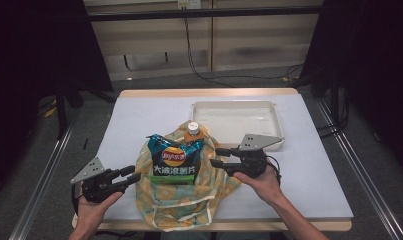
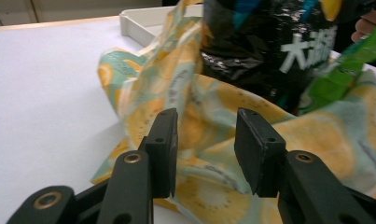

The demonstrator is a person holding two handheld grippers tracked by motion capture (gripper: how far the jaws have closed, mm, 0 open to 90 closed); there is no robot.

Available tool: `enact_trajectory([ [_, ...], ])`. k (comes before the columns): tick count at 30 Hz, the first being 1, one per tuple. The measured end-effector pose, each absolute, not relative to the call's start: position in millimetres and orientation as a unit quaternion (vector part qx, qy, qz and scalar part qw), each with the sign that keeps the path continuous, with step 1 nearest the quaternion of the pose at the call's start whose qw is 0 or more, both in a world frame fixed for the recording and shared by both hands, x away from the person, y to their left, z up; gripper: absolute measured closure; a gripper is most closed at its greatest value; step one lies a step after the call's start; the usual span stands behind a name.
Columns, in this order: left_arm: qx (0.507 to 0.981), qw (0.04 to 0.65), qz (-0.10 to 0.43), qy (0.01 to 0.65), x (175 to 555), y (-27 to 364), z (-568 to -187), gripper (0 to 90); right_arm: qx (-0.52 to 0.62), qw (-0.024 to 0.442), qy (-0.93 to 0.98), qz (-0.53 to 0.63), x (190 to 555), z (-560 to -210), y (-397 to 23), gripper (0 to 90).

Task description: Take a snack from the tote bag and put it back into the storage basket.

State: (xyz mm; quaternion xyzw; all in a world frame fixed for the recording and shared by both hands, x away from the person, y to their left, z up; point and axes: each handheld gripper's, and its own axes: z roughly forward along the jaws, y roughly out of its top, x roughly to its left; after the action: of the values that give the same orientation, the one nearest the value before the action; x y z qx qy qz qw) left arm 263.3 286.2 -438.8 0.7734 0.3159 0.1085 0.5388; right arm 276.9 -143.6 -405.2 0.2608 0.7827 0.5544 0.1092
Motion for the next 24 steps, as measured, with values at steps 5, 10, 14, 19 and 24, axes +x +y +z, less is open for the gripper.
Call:
enact_trajectory([
  [5,0.78,0.54,0.102,0.299,259.3,278.7,-436.9,59.7,0.231,0.085,0.795,0.554,264.5,-404.6,-130.6,65.2],
  [10,0.787,0.532,0.097,0.297,253.8,274.0,-437.3,63.1,0.211,0.072,0.804,0.552,258.6,-406.7,-118.4,65.2],
  [14,0.793,0.525,0.099,0.291,251.9,270.1,-436.9,62.0,0.195,0.06,0.811,0.549,254.0,-409.7,-109.5,60.8],
  [19,0.807,0.514,0.083,0.277,249.6,262.3,-440.9,56.9,0.19,0.048,0.81,0.553,249.5,-411.3,-99.4,56.7],
  [24,0.827,0.493,0.071,0.26,251.3,256.6,-447.7,52.8,0.19,0.047,0.812,0.55,252.9,-412.5,-87.6,57.2],
])
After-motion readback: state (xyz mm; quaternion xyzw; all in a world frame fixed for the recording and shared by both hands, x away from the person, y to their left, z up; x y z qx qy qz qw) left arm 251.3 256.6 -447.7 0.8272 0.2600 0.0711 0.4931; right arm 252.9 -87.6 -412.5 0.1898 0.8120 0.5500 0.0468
